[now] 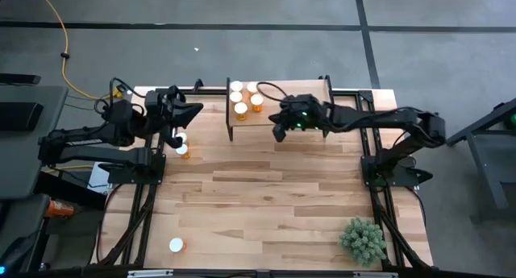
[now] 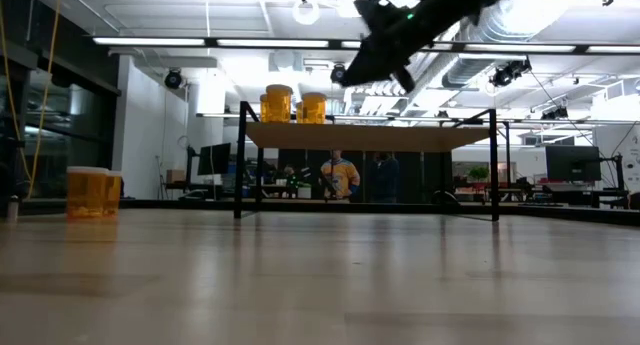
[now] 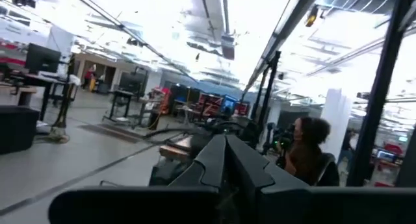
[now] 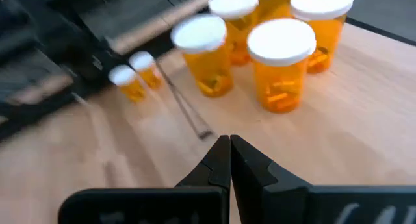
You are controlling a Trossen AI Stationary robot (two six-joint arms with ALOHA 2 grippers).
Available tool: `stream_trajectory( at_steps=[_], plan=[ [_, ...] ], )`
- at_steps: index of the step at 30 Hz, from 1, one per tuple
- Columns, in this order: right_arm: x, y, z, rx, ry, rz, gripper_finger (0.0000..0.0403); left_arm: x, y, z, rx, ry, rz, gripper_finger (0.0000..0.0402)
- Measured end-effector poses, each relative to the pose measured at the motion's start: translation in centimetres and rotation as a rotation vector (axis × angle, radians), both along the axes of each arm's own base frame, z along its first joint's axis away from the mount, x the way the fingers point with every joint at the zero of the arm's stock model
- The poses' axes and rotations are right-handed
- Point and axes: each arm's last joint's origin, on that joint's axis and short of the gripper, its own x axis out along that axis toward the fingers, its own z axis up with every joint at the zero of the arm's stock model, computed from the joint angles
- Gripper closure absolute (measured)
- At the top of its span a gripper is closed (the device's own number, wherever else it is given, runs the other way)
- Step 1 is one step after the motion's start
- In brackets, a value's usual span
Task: Pick and place medicine bottles onto shelf by color
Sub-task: Put the orange pill bottle on the shelf aligned with the other orange pill bottle
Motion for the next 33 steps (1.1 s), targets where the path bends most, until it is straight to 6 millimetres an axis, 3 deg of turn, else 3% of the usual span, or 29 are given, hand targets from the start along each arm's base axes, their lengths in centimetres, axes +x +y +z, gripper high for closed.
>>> stream_trajectory(
  at_steps=[6, 11, 33],
  plan=[
    [2.1, -3.0, -0.7, -0.05, 0.18, -0.064, 0.0403, 0.1, -0.5, 0.0, -0.004, 0.001, -0.024, 0.0401],
    [3.2, -4.6, -0.8, -0.064, 0.197, -0.083, 0.0403, 0.2, -0.7, 0.0, -0.006, 0.002, -0.037, 0.0401],
    [4.0, -4.9, 0.1, -0.056, 0.106, -0.017, 0.0403, 0.2, -0.7, -0.1, -0.035, 0.002, -0.031, 0.0401]
  ],
)
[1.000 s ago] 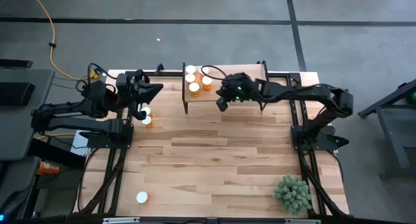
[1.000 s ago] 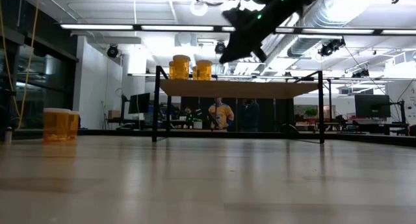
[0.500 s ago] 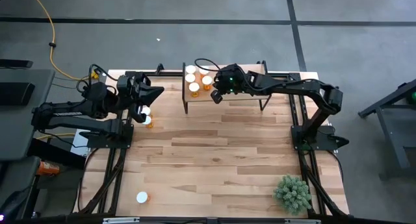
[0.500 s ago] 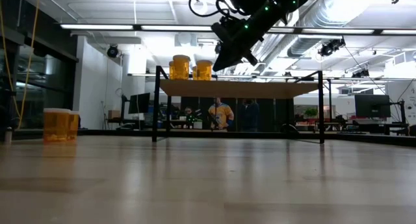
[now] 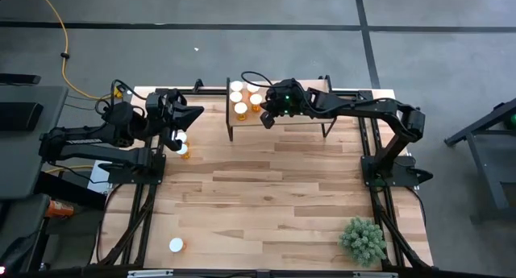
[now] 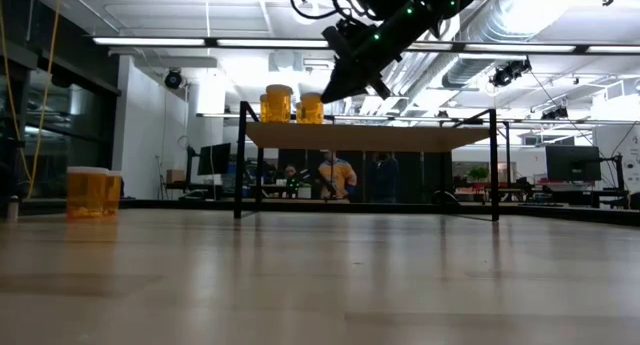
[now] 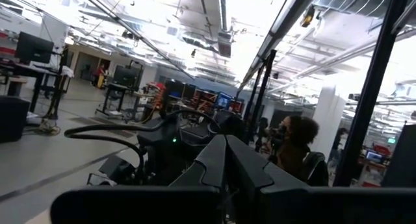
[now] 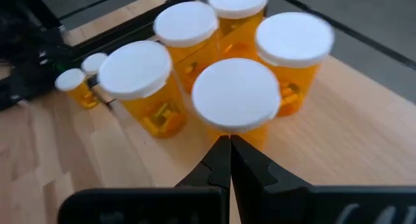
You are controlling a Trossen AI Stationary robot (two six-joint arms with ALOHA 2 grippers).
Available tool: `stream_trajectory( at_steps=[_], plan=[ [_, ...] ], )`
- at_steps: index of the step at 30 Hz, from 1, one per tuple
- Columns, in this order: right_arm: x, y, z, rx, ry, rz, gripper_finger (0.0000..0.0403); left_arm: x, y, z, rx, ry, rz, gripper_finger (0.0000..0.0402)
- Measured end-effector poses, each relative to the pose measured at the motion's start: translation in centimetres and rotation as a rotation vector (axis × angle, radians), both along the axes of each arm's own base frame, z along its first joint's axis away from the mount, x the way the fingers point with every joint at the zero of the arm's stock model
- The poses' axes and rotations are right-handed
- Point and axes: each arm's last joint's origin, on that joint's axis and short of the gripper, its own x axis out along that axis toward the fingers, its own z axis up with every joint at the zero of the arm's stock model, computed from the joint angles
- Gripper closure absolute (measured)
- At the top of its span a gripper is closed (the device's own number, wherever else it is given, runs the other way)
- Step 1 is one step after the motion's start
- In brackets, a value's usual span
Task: Pick and place medicine bottles onto shelf by color
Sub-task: Put the orange pill bottle on the shelf aligned with the other orange pill bottle, then adjust the orange pill bottle on the shelf
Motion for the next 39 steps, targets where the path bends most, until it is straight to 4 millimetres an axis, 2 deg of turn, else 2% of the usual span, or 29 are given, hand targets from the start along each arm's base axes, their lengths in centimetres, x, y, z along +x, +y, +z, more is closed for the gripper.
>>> stream_trajectory(
  at_steps=[5, 11, 23, 29, 34, 39],
  plan=[
    [0.0, 0.1, 0.0, -0.015, 0.01, 0.037, 0.0403, 0.0, 0.0, 0.0, -0.003, 0.003, -0.002, 0.0401],
    [-0.4, -0.1, -0.4, -0.06, 0.082, -0.033, 0.0403, 0.0, 0.0, 0.0, -0.013, 0.0, -0.006, 0.0401],
    [0.3, -0.2, 0.4, -0.07, -0.031, 0.001, 0.0403, 0.0, 0.0, -0.1, -0.02, 0.002, -0.009, 0.0401],
    [0.3, -0.2, 0.3, -0.065, -0.021, 0.005, 0.0403, 0.1, 0.0, -0.2, -0.022, 0.015, -0.01, 0.0401],
    [0.4, 1.0, -0.1, -0.022, 0.022, 0.059, 0.0403, 0.1, 0.0, -0.2, -0.023, 0.019, -0.01, 0.0401],
    [1.9, 3.2, -1.2, -0.006, 0.014, 0.12, 0.0403, 0.1, 0.0, -0.2, -0.016, 0.022, -0.008, 0.0401]
  ],
)
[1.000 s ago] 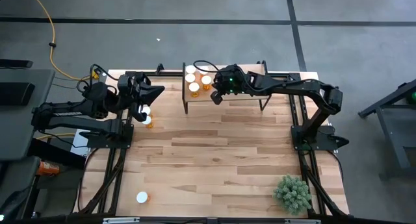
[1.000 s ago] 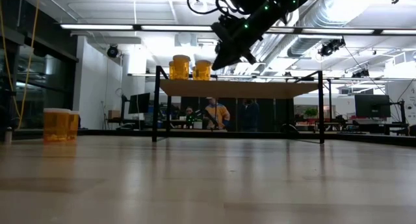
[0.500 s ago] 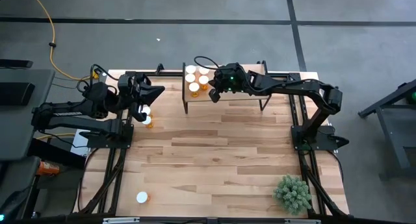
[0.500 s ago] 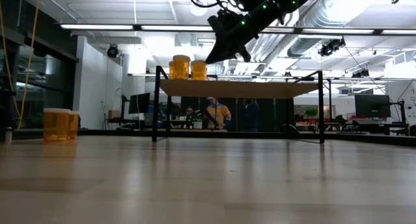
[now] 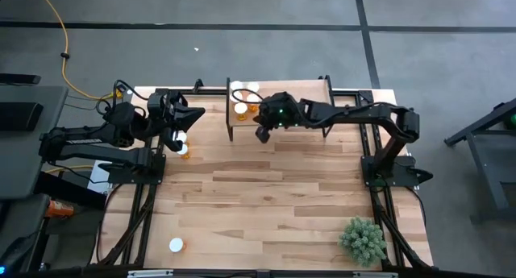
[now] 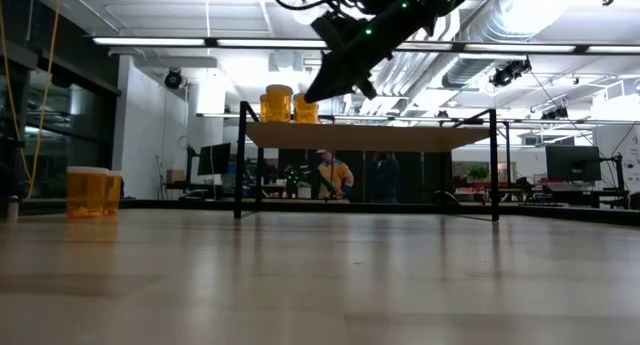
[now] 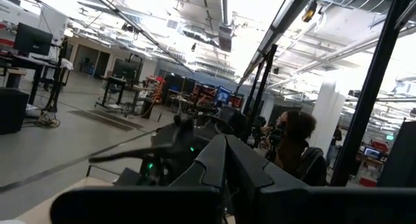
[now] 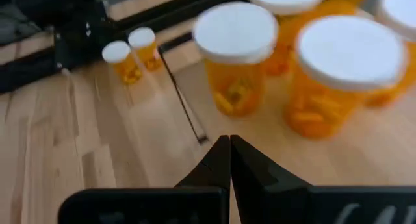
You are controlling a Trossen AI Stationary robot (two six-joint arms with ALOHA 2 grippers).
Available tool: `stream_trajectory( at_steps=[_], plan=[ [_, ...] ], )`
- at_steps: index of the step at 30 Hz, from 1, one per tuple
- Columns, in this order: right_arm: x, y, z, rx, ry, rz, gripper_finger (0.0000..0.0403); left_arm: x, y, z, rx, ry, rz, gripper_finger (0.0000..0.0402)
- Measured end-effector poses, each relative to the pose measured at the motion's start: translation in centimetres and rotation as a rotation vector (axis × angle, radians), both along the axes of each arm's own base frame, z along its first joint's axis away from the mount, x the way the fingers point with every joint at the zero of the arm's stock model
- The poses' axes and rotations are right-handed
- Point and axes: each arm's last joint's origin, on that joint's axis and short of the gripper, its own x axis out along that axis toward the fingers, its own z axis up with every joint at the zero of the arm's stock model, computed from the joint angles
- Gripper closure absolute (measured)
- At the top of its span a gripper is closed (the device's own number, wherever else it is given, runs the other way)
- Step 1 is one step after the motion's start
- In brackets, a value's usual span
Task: Pick and place medicine bottles onto shelf by color
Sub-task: Adjust the orange pill bottle on the shelf
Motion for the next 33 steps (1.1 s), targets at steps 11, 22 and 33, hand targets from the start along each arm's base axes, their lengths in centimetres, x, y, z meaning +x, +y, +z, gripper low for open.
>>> stream_trajectory(
  at_steps=[11, 22, 33],
  plan=[
    [1.9, -0.3, -1.6, -0.053, -0.075, -0.139, 0.0403, 0.0, 0.0, 0.0, -0.008, 0.001, 0.0, 0.0401],
    [2.2, -0.4, -1.2, -0.035, -0.138, -0.109, 0.0403, 0.0, 0.0, 0.0, -0.008, 0.001, 0.001, 0.0401],
    [2.5, -0.4, -0.7, -0.027, -0.197, -0.093, 0.0403, 0.0, 0.0, 0.0, -0.009, 0.001, 0.004, 0.0401]
  ],
)
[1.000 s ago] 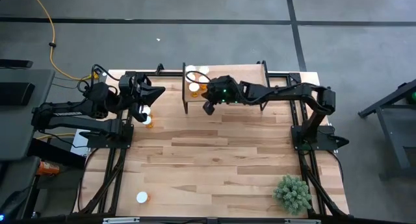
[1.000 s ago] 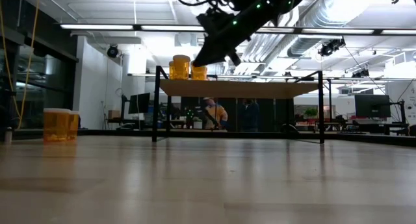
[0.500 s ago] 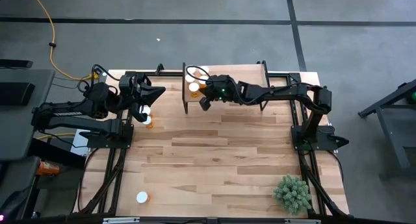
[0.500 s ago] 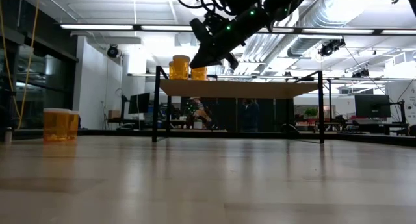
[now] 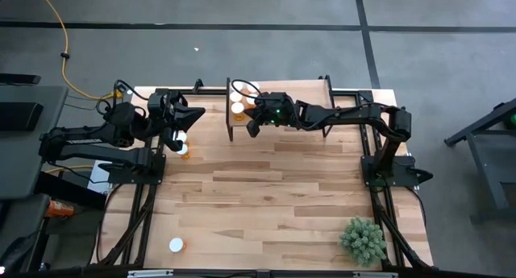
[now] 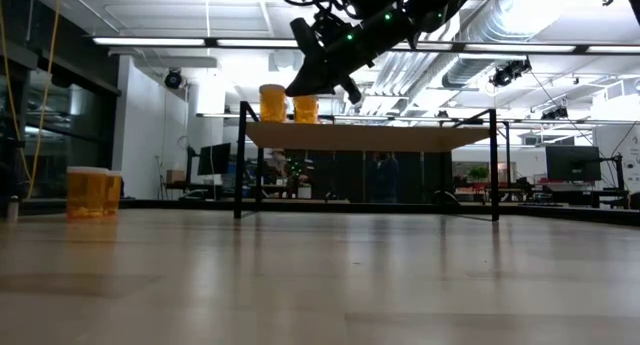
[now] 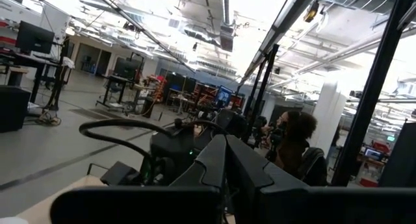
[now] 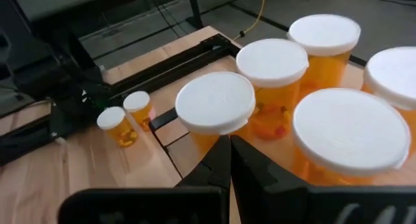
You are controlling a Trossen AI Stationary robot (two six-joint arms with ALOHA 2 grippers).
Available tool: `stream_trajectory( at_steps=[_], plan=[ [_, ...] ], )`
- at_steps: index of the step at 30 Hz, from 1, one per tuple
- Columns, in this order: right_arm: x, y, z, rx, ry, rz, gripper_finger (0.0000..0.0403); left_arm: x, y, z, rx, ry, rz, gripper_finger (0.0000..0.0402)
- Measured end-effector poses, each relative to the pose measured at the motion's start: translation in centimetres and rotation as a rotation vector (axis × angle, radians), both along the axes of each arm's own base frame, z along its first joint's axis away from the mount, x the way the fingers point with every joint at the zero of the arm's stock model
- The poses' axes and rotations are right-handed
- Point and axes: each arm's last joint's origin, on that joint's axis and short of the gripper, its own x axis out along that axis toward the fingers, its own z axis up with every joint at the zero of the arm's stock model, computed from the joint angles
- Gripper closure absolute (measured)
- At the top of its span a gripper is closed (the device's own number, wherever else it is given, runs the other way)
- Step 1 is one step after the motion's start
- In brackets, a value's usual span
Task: Pick and place medicine bottles onto shelf by color
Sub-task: Adjust the orange pill bottle on the shelf, then put the orange pill bottle on the shelf aligned with the other orange pill bottles
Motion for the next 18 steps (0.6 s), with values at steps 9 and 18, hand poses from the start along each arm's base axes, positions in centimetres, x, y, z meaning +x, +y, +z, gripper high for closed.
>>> stream_trajectory(
  at_steps=[9, 18],
  plan=[
    [-1.8, 0.8, 1.9, -0.011, 0.073, 0.095, 0.0403, -0.1, -0.1, -0.1, 0.026, 0.023, -0.01, 0.0401],
    [-8.6, 5.5, 7.3, -0.023, 0.149, 0.196, 0.0403, 0.0, -0.1, -1.6, 0.034, 0.188, -0.018, 0.0401]
  ],
)
